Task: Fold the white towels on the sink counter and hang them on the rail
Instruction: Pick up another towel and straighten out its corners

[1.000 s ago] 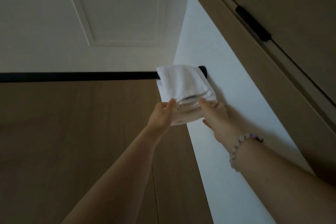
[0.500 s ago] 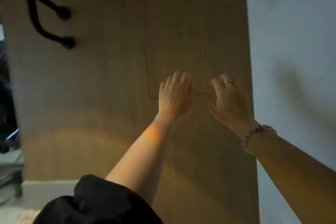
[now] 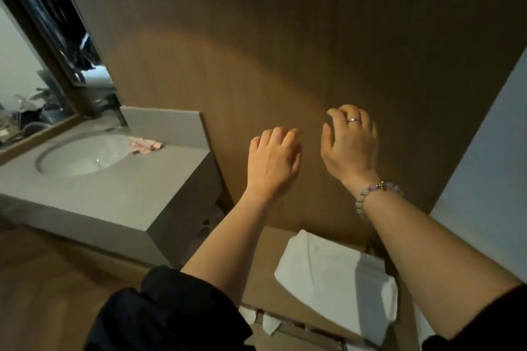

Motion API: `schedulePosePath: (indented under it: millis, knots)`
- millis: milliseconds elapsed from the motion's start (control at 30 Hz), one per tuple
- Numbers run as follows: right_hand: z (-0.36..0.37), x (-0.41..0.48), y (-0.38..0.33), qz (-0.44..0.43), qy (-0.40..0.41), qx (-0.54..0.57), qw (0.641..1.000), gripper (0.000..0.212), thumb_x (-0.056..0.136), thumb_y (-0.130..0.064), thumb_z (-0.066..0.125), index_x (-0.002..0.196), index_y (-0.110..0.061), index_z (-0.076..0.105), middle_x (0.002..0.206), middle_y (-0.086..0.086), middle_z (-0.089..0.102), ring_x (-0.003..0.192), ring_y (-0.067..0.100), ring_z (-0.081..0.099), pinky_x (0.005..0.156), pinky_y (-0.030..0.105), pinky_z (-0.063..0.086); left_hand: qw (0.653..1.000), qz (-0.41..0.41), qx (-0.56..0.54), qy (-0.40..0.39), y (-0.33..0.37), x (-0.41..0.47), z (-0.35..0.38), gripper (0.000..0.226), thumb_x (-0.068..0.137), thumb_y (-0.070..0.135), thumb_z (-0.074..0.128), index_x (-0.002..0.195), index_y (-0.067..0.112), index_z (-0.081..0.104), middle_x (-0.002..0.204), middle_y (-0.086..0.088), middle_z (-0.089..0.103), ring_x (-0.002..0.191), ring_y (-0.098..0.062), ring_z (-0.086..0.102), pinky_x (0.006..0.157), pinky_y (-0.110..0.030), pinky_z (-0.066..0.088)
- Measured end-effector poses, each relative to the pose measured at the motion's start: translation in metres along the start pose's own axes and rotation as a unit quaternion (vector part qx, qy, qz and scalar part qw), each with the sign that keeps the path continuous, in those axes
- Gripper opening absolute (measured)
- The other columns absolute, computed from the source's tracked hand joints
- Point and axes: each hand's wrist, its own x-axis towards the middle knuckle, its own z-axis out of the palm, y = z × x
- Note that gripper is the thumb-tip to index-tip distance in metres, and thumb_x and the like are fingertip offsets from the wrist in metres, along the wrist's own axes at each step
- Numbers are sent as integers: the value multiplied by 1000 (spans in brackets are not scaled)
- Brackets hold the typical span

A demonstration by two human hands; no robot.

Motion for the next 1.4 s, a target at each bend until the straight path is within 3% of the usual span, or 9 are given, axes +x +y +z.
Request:
schedulePosePath:
  millis: [200,333,433,600,667,767,833,967,1400]
  knots:
    - [38,-86,5,30,-117,-6,993,34,86,-25,40,102,-9,66,106,14,63,96,34,58,82,39,45,993,-61,-5,-97,-21,-67,48,38,98,36,36,129,19,51,127,-3,54,117,-24,49,98,-35,34]
    - [50,-138,7,46,-191,-36,980,39,88,-28,35,102,-8,66,103,15,64,95,34,60,83,40,47,986,-67,-29,-149,-30,-109,71,40,99,37,34,128,17,53,127,-3,56,117,-24,50,98,-37,35]
    - [59,-174,-6,63,-219,-69,971,31,89,-24,43,103,-8,65,104,15,64,96,34,60,83,42,48,982,-53,-55,-171,-43,-142,82,42,96,38,34,123,16,57,123,-3,59,113,-25,53,95,-37,39]
    - [71,-242,-38,116,-329,-99,932,36,96,-27,47,126,-10,55,129,14,53,121,30,47,102,41,35,966,-42,-72,-245,-81,-189,105,48,97,42,26,129,19,53,127,-1,57,115,-21,51,97,-33,36]
    - [79,-275,-47,139,-359,-109,917,36,93,-28,54,123,-9,58,126,14,57,117,30,51,98,41,40,960,-37,-82,-264,-95,-215,117,42,99,39,32,129,19,52,127,-1,57,115,-21,51,97,-33,36]
    - [96,-331,-55,142,-346,-100,922,24,82,-19,69,100,-3,69,96,17,68,87,30,65,76,37,51,953,-20,-85,-291,-114,-265,142,41,96,38,32,119,19,59,113,-1,63,101,-21,58,85,-35,43]
    - [106,-369,-57,122,-342,-98,927,20,86,-20,55,90,-4,68,87,13,66,79,26,63,75,31,43,950,-29,-87,-300,-124,-300,162,42,91,38,32,111,19,63,103,0,66,93,-21,61,78,-35,47]
    - [142,-439,-49,117,-400,-61,907,37,86,-28,37,99,-9,66,97,10,65,89,25,64,76,32,51,954,-45,-78,-285,-144,-367,211,35,89,36,37,106,21,64,100,3,66,88,-15,64,73,-30,51]
    - [308,-652,-8,115,-475,-60,870,29,82,-28,50,100,-11,65,97,9,66,88,23,65,70,34,51,950,-54,-74,-299,-204,-557,429,38,89,36,37,111,18,62,103,-1,66,91,-20,63,80,-35,50]
